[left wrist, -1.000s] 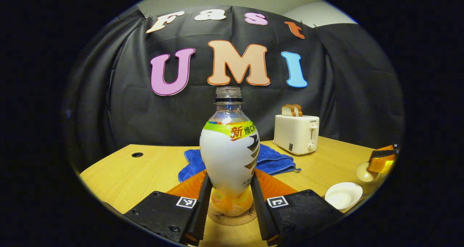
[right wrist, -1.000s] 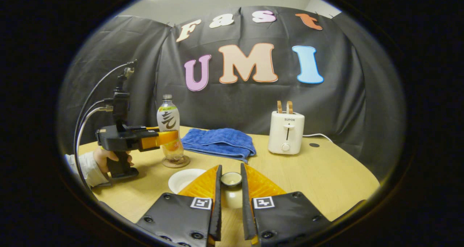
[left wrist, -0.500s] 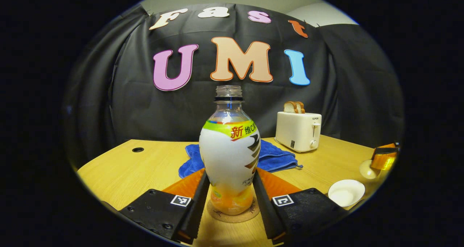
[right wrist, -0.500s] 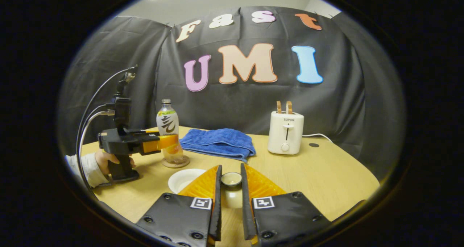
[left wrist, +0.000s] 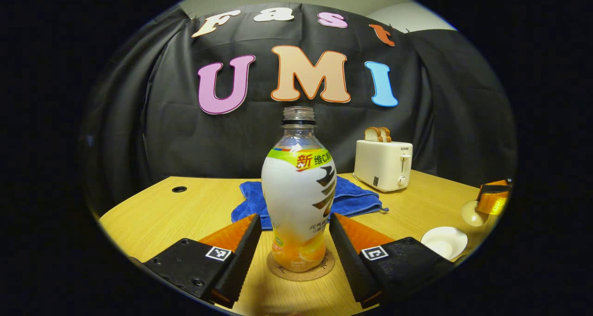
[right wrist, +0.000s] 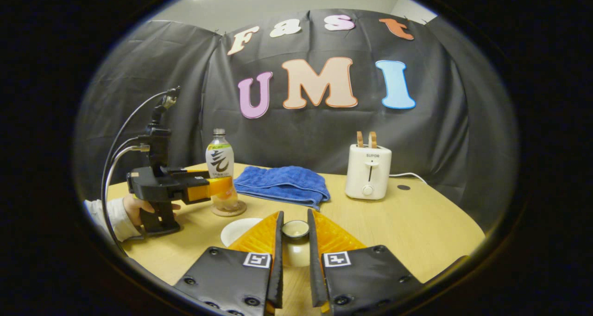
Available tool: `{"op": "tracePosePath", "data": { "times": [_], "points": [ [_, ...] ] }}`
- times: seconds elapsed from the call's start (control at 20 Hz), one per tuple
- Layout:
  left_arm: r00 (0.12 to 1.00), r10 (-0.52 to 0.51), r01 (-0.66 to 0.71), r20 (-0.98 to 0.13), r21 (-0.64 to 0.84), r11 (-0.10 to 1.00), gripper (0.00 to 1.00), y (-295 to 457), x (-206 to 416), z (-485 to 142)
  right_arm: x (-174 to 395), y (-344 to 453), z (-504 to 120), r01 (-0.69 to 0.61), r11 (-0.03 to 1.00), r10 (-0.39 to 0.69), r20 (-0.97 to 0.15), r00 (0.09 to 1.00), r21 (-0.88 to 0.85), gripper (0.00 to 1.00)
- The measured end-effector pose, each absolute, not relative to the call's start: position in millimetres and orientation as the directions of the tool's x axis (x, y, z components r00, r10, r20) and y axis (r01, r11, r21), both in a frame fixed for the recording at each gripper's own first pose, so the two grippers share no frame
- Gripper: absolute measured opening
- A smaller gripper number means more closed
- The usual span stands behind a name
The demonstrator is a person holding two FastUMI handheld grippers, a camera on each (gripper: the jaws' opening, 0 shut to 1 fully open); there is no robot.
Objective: Open the teacup lid with one hand, grasp the water bottle and pour water into the teacup with the other hand; after pouring, place the water bottle on the coaster and then close the teacup lid.
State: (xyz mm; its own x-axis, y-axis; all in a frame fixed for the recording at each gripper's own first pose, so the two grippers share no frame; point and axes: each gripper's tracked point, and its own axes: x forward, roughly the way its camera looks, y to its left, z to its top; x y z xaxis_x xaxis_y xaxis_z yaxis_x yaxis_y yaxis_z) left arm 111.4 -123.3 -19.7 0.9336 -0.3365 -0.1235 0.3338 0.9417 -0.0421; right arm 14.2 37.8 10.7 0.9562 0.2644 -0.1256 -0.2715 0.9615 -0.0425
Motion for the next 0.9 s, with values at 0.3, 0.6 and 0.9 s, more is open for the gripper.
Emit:
{"op": "tracePosePath", "data": {
  "times": [0.3,0.6,0.9],
  "points": [
    [0.941,-0.317,0.317,-0.117,-0.019,0.948,0.94,-113.3,89.1,-12.9,16.2,55.8,12.4,-0.309,0.951,0.305,-0.118,0.945,-0.017,0.27],
    [0.956,-0.272,0.275,-0.111,0.012,0.961,0.95,-92.9,60.4,-4.4,22.2,76.8,6.1,-0.347,0.938,0.347,-0.125,0.929,0.019,0.27],
    [0.97,-0.236,0.239,-0.061,0.041,0.97,0.94,-79.2,36.8,17.3,25.0,95.1,-1.1,-0.377,0.925,0.379,-0.134,0.916,0.039,0.27]
  ]
}}
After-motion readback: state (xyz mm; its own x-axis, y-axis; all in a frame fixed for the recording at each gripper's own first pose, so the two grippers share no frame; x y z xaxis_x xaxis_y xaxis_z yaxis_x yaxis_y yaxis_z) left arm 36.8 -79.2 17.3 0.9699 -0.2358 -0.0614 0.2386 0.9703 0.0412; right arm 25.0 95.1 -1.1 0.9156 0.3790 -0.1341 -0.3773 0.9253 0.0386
